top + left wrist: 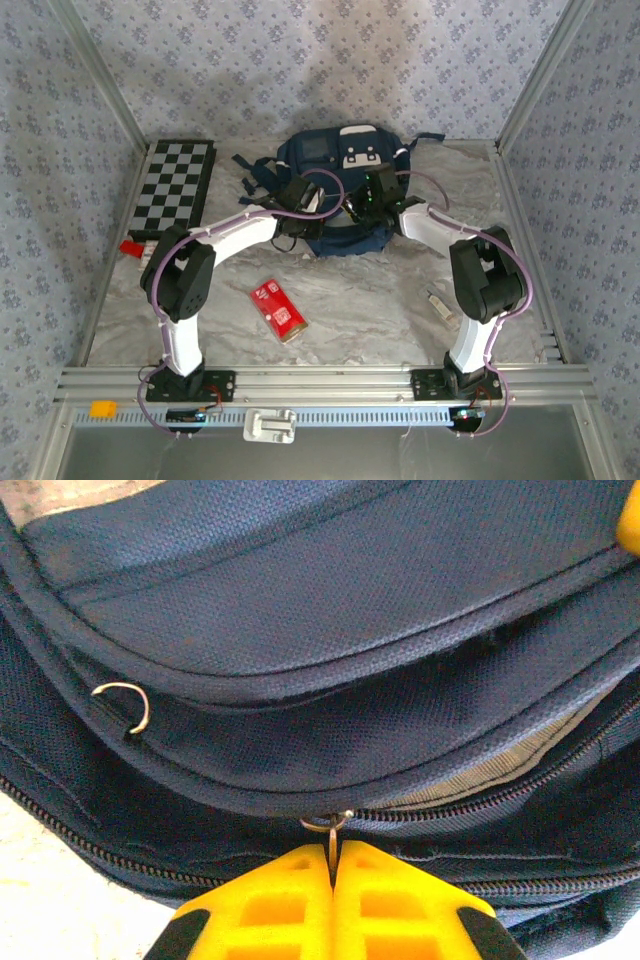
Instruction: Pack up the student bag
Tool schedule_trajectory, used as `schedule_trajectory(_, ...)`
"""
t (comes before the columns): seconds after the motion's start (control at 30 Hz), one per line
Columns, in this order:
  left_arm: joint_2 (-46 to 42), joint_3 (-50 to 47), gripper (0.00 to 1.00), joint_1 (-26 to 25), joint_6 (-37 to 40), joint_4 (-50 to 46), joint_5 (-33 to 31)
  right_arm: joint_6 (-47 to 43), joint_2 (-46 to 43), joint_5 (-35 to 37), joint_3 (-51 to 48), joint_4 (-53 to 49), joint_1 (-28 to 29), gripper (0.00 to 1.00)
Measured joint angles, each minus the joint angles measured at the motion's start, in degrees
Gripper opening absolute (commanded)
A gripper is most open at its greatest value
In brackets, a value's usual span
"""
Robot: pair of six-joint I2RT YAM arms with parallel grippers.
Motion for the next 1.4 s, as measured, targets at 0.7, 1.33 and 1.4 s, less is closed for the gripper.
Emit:
schedule_trajectory(0.7, -7.4, -7.6, 0.0, 2.0, 6.5, 6.4, -4.9, -5.5, -8.9, -15.1, -2.3, -6.2, -8.9, 0.0)
schedule_trajectory(1.33, 0.9, -2.8, 0.0, 12.1, 7.9, 12.1, 2.4, -9.4, -11.7, -19.6, -3.4, -10.8, -12.3, 0.0)
schedule_trajectory(1.4, 1.6, -2.8, 0.0, 12.7, 7.9, 12.3, 3.0, -9.4, -11.7, -19.6, -3.4, -10.9, -12.3, 0.0)
